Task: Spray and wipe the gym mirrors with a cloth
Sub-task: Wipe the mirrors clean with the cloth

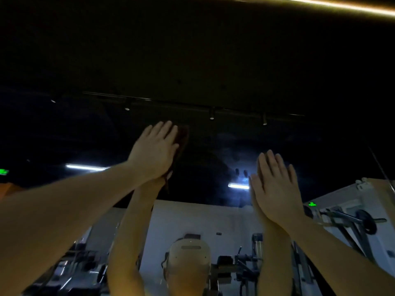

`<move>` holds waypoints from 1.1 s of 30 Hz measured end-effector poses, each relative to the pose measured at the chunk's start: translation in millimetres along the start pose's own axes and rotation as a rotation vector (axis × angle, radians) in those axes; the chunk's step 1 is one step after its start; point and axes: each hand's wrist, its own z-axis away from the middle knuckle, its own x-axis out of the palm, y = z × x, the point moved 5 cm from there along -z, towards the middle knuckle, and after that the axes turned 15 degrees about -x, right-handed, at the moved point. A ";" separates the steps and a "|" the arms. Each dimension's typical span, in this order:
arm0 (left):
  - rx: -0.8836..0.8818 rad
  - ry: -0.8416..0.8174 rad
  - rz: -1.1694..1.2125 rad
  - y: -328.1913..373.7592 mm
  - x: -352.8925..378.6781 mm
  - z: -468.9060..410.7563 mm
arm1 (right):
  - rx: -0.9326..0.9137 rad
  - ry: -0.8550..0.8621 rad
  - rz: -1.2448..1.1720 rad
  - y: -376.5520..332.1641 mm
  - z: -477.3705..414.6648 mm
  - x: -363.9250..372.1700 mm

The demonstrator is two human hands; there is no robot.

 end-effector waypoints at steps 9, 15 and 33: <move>0.186 0.105 0.065 156.6 8.3 17.2 | -0.034 0.018 -0.032 2.7 1.3 6.3; 0.295 0.053 0.019 117.7 0.5 16.2 | -0.021 0.020 -0.028 2.4 4.9 2.4; 0.411 -0.002 0.093 158.8 12.6 69.7 | -0.097 0.009 -0.052 10.8 18.9 5.8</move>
